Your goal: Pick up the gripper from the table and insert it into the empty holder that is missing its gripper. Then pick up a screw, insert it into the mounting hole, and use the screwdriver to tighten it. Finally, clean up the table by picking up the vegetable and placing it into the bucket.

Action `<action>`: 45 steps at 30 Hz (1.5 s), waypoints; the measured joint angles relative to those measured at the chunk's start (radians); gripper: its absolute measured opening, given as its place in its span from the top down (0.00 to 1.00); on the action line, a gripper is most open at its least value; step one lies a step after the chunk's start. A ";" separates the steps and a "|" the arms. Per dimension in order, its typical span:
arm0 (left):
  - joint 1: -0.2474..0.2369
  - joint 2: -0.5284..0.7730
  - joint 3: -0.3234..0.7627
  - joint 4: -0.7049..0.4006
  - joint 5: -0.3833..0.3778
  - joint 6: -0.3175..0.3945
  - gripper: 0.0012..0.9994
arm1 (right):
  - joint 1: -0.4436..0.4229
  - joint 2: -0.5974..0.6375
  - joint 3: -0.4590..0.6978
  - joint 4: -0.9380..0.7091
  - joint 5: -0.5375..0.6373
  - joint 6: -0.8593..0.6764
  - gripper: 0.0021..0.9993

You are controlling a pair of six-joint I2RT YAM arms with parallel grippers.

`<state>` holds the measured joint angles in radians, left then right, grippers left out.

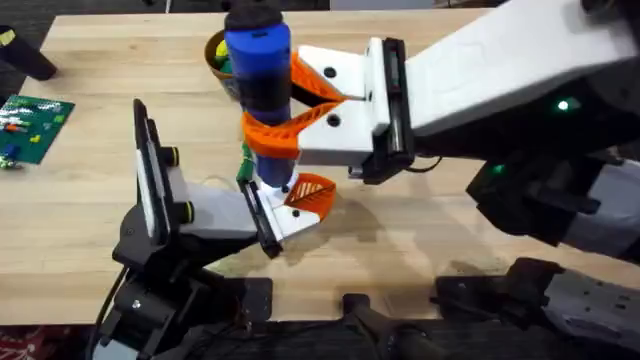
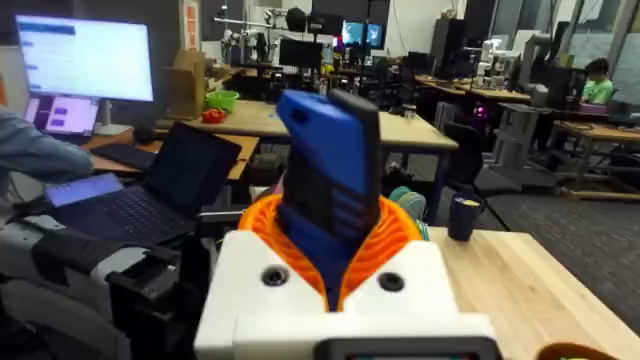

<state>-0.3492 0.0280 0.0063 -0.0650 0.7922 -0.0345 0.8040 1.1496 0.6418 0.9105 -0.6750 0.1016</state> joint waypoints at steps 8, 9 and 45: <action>0.000 0.000 0.000 0.000 0.000 0.000 0.99 | -0.015 0.000 0.000 -0.031 -0.004 0.036 0.96; 0.000 0.000 0.000 -0.001 0.000 0.000 0.99 | -0.019 0.000 0.000 -0.042 -0.003 0.044 0.96; 0.000 0.000 0.000 0.000 0.001 0.000 0.99 | -0.028 -0.024 0.000 -0.100 -0.006 0.055 0.96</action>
<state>-0.3492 0.0280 0.0063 -0.0654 0.7937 -0.0349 0.7757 1.1259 0.6418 0.8108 -0.6815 0.1562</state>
